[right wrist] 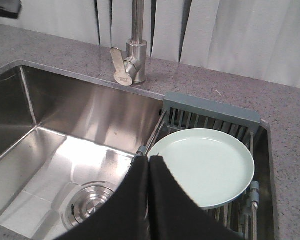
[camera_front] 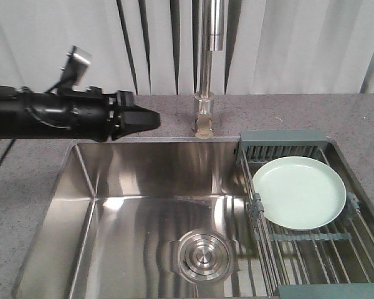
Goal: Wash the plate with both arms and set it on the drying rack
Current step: 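Reach the left gripper back to the faucet handle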
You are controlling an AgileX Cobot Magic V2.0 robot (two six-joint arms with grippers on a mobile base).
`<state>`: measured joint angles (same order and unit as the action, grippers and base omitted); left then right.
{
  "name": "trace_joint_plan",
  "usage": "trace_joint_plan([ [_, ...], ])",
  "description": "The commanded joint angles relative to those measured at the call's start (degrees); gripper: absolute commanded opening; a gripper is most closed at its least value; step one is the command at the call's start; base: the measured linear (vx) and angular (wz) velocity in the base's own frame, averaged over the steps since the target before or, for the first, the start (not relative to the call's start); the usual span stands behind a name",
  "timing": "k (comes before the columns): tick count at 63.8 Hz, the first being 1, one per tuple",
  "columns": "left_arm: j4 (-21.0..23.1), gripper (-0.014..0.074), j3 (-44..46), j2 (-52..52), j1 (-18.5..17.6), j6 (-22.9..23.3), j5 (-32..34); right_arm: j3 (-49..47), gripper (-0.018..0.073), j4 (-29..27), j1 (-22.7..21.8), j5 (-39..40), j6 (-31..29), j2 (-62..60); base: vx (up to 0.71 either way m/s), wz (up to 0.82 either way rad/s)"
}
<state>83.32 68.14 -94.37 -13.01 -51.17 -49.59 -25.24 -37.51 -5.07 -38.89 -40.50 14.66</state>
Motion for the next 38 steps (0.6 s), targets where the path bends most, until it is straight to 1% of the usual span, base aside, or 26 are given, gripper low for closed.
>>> trace_joint_plan([
  [1,6.29,-0.0006,5.09,-3.84,-3.59,0.30,-1.93,-1.52,-0.0008,-1.37,-0.30,3.78,-0.53,0.60,0.00,0.00],
  [8,10.16,-0.0006,8.90,-10.04,-7.05,0.29,-1.10,-1.52,-0.0008,-1.29,-0.30,3.78,-0.53,0.60,0.00,0.00],
  [18,14.92,-0.0006,14.41,-16.55,-9.80,0.36,2.04,-1.52,-0.0008,-1.29,-0.30,3.78,-0.53,0.60,0.00,0.00],
  [22,15.18,-0.0006,16.83,-18.97,-10.17,1.16,3.52,-1.52,-0.0008,-1.29,-0.30,3.78,-0.53,0.60,0.00,0.00],
  [26,15.11,-0.0006,19.55,-21.27,-10.22,3.40,4.92,-1.52,-0.0008,-1.31,-0.30,3.64,-0.53,0.60,0.00,0.00],
  [38,15.11,-0.0006,27.07,-27.60,-10.16,7.00,5.64,-1.52,-0.0008,-1.31,-0.30,3.64,-0.53,0.60,0.00,0.00],
])
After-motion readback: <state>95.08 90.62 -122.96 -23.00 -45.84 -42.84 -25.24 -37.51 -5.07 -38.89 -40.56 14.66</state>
